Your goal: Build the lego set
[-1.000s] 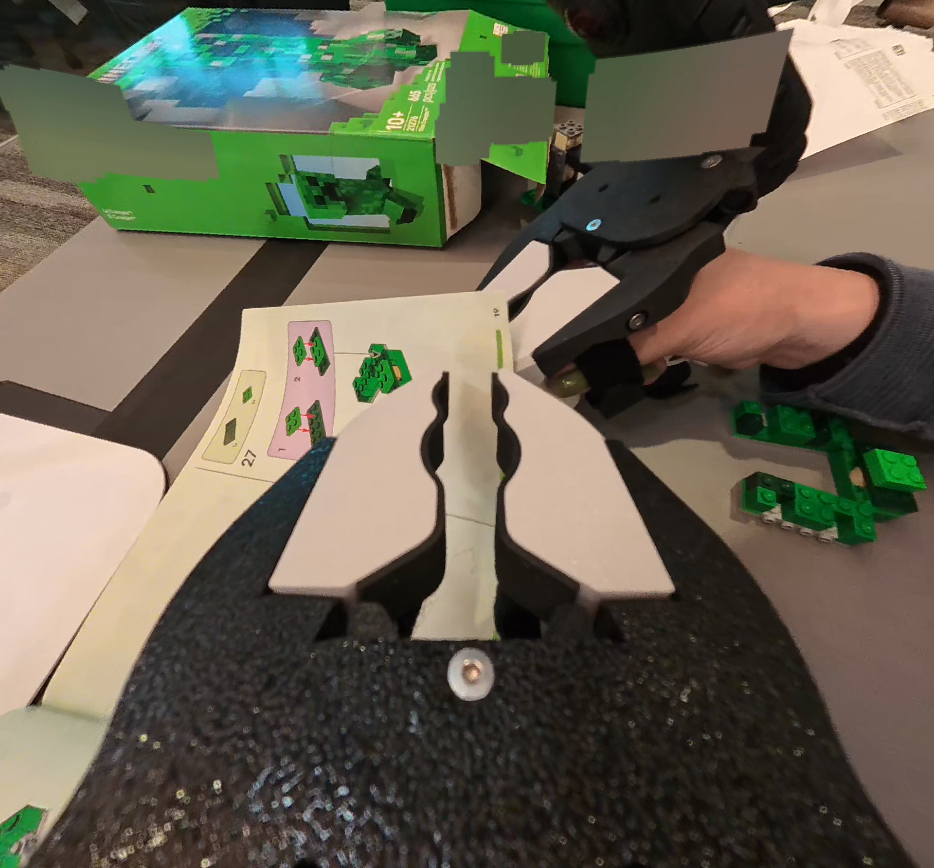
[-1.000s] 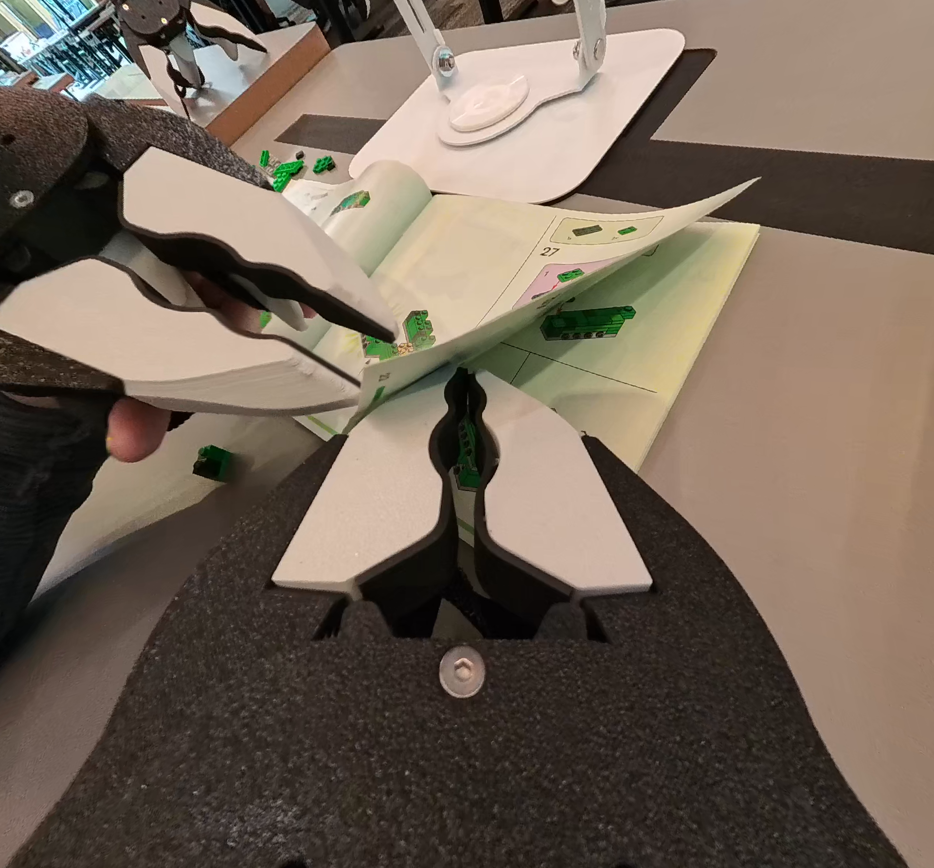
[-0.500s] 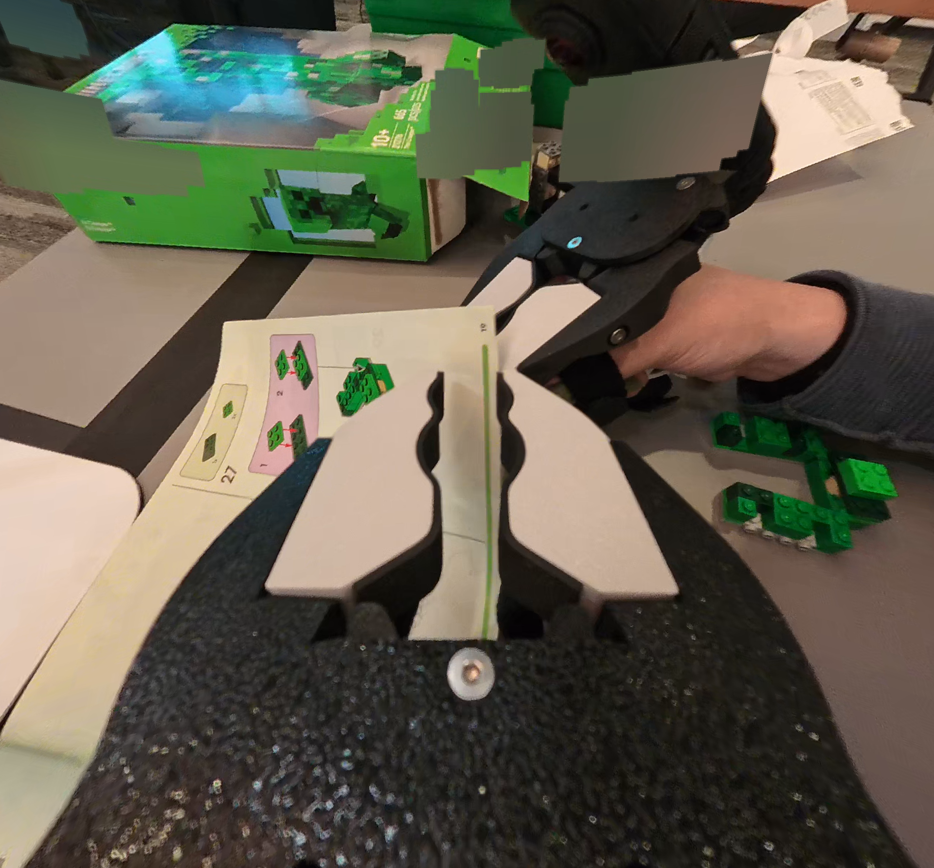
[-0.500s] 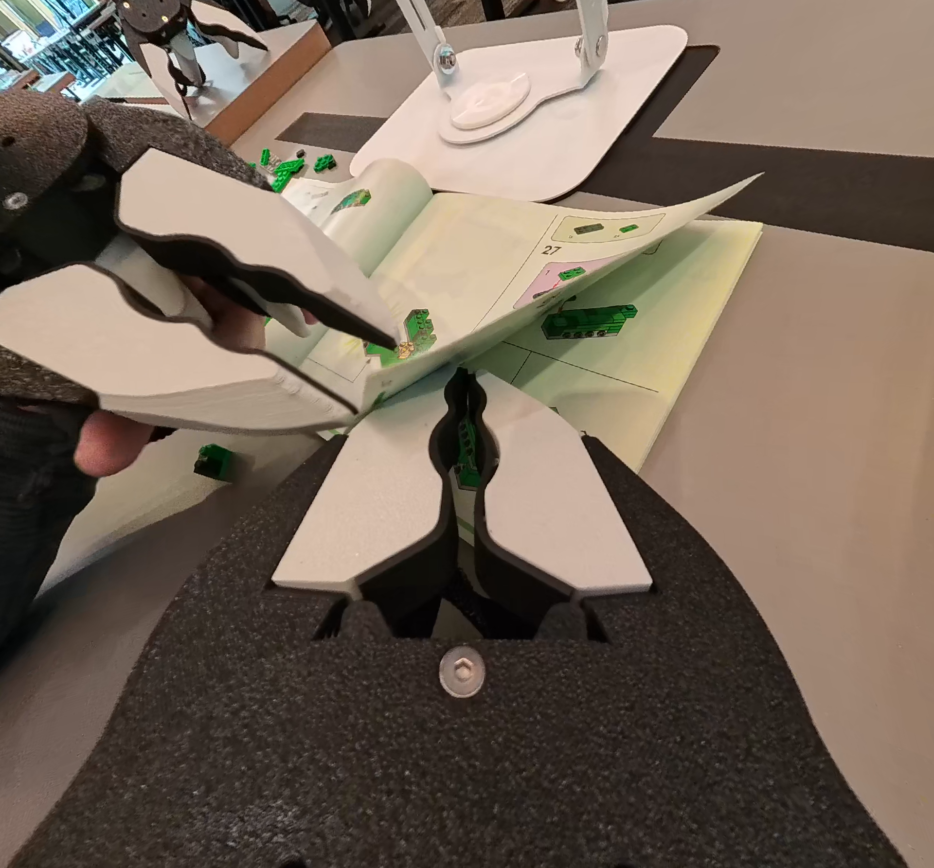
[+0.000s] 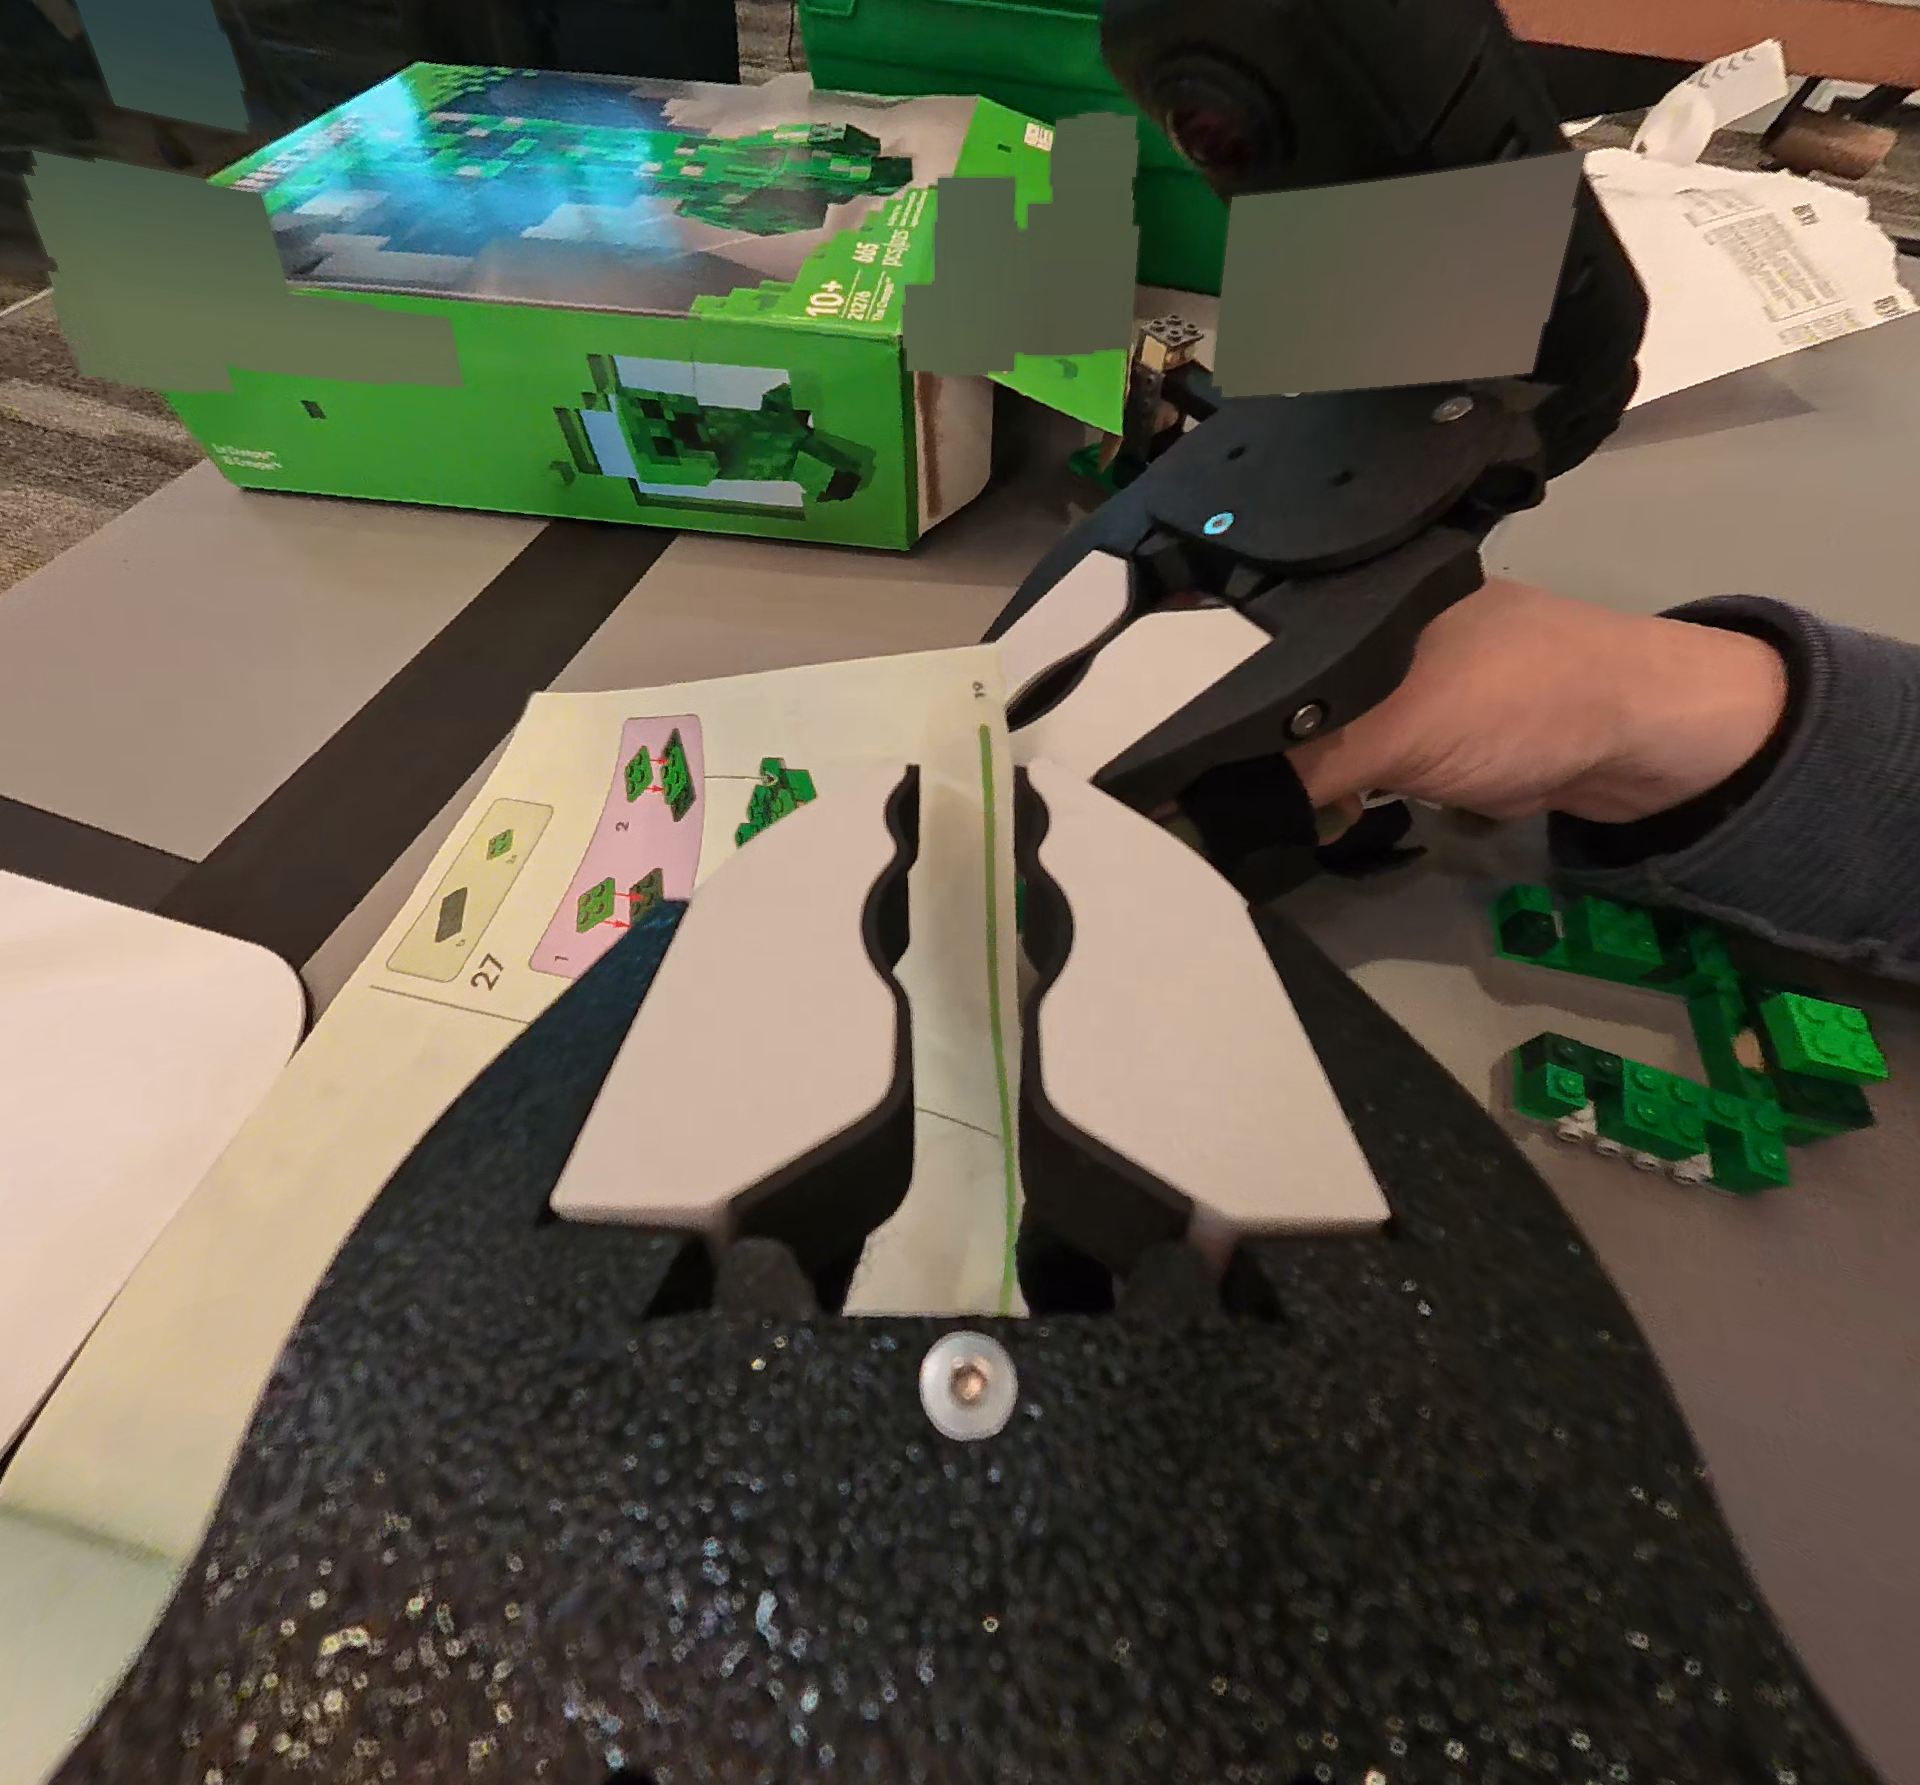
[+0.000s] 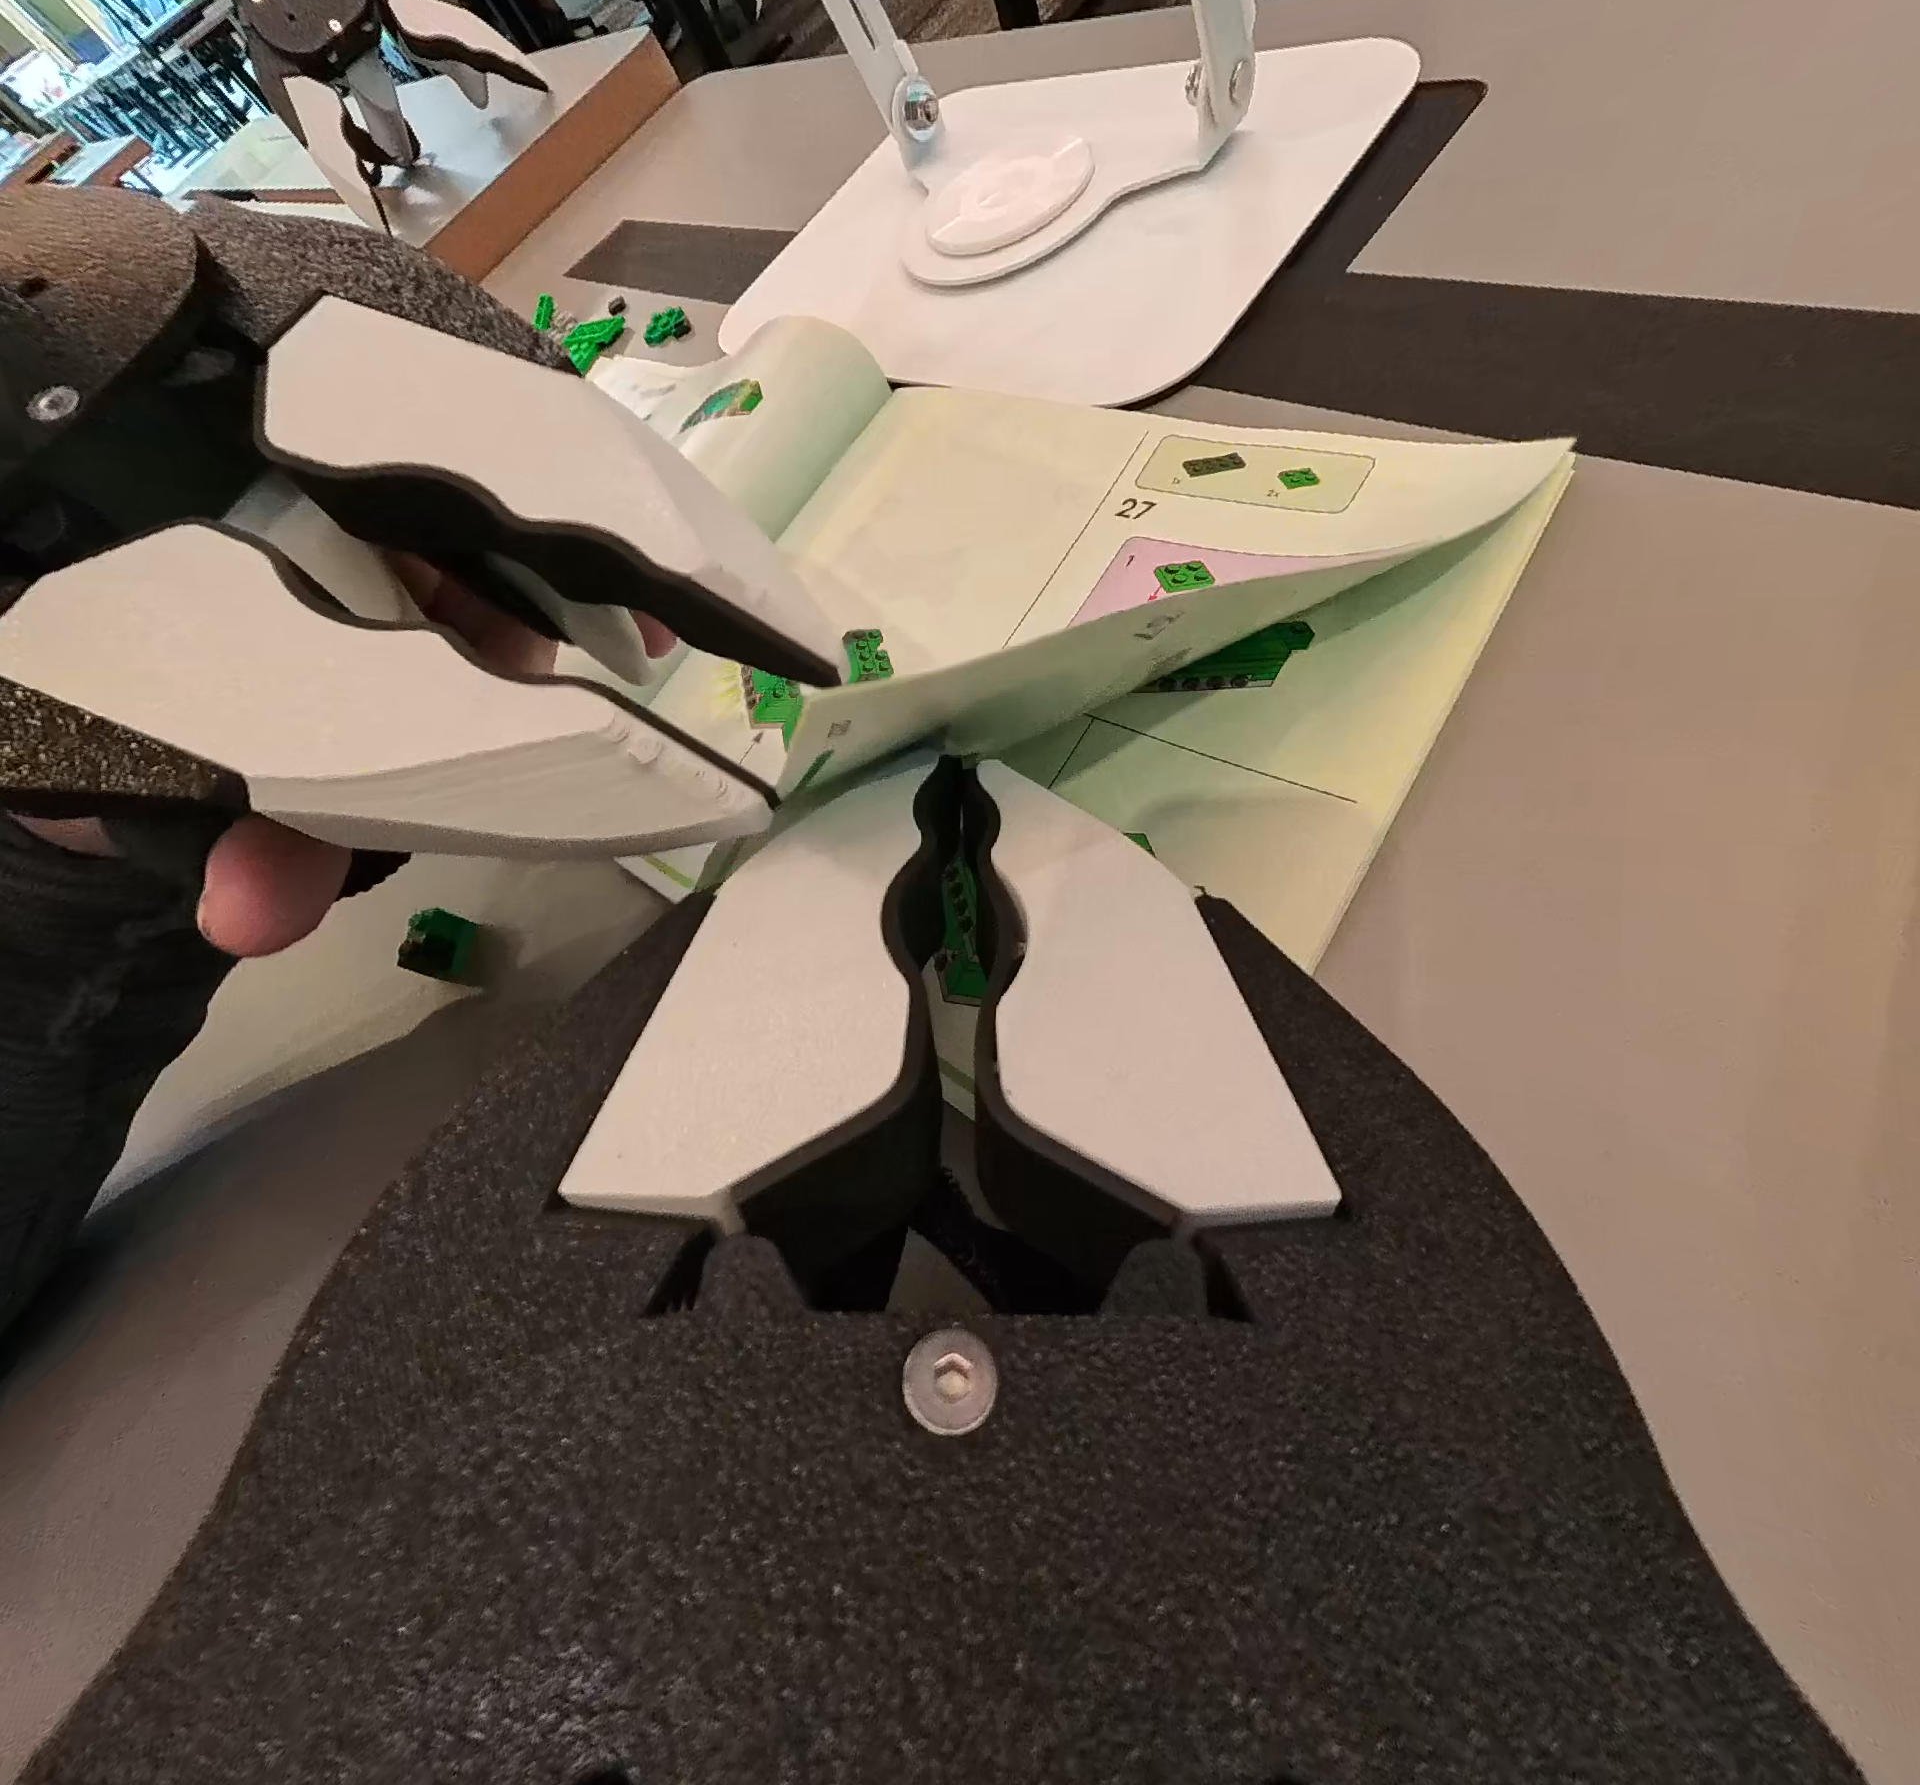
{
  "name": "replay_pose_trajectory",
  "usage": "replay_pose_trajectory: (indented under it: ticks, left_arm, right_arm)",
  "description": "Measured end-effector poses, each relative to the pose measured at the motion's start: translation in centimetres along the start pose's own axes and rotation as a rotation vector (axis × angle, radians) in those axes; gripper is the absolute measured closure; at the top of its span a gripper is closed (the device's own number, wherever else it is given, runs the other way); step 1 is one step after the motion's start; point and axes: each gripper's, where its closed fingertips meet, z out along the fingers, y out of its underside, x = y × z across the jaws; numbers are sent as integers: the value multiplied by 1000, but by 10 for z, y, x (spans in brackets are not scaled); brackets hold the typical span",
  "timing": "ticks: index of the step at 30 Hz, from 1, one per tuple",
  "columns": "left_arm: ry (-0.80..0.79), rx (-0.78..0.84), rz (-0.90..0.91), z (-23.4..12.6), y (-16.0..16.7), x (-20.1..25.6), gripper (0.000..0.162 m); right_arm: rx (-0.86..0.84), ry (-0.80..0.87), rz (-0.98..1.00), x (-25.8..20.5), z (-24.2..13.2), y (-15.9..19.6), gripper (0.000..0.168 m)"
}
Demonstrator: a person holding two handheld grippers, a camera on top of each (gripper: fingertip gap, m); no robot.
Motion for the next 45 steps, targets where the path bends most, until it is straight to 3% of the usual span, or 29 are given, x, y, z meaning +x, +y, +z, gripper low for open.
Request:
replay_pose_trajectory:
  ticks: [1, 16, 23, 45]
  left_arm:
    - [-1, 2, -3, 0, 0, -1, 146]
    - [-20, 40, -30, -7, -6, -7, 142]
    - [-82, 141, 2, -12, -23, -11, 140]
    - [-96, 93, 24, 2, -16, -6, 140]
  right_arm:
    - [0, 0, 0, 0, 0, 0, 168]
    - [-3, -1, 0, 0, 0, 0, 168]
    - [-6, -4, 2, 0, 0, 1, 168]
    - [-13, -3, -3, 0, 1, 2, 168]
